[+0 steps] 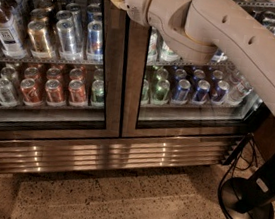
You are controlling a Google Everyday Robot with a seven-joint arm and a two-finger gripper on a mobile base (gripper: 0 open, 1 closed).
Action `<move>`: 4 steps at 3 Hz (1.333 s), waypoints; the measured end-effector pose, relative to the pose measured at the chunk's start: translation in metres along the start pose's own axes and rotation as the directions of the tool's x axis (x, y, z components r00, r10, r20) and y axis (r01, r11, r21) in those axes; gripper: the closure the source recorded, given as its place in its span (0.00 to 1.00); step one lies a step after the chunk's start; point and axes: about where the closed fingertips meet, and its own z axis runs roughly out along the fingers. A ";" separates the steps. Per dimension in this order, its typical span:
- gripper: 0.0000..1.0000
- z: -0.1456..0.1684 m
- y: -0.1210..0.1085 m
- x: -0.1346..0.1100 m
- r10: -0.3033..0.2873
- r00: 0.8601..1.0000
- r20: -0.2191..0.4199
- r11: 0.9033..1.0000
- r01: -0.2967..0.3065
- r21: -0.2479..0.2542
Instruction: Open left fridge door
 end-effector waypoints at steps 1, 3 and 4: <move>0.58 0.001 0.000 0.000 0.005 1.000 -0.004 1.000 -0.005 -0.004; 0.11 0.000 0.003 0.024 0.112 0.993 -0.044 0.994 -0.113 -0.003; 0.00 -0.003 0.009 0.021 0.112 0.993 -0.044 0.994 -0.113 -0.003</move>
Offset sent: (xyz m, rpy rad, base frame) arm -0.0011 -0.0061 -0.0305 0.0439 0.1741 -0.0279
